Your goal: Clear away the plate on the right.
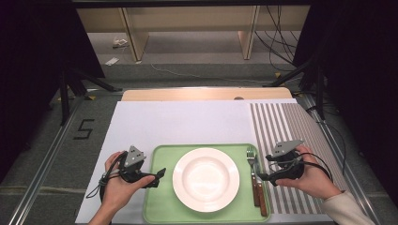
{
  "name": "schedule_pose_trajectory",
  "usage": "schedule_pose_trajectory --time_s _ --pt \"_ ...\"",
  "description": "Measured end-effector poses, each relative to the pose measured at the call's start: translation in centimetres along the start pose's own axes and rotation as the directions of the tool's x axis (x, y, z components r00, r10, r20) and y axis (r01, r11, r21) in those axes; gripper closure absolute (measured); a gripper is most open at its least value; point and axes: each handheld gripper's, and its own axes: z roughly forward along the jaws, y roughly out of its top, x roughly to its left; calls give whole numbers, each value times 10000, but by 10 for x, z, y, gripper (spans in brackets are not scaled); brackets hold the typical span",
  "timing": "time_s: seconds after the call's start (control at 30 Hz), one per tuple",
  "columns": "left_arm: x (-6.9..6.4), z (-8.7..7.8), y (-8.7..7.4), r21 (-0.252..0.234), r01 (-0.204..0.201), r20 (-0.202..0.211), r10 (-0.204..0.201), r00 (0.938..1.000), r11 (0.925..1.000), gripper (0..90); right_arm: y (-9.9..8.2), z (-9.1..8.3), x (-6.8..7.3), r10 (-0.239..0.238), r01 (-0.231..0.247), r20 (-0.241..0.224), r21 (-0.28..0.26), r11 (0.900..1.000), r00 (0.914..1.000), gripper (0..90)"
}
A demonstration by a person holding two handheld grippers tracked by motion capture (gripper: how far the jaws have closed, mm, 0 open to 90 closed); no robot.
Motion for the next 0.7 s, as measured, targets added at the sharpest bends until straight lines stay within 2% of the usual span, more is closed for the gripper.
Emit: schedule_pose_trajectory --time_s 0.7 --pt "-1 1 -3 -20 -35 36 35 10000 10000 0 -8 -1 1 139 -134 152 -307 9994 9998 238"
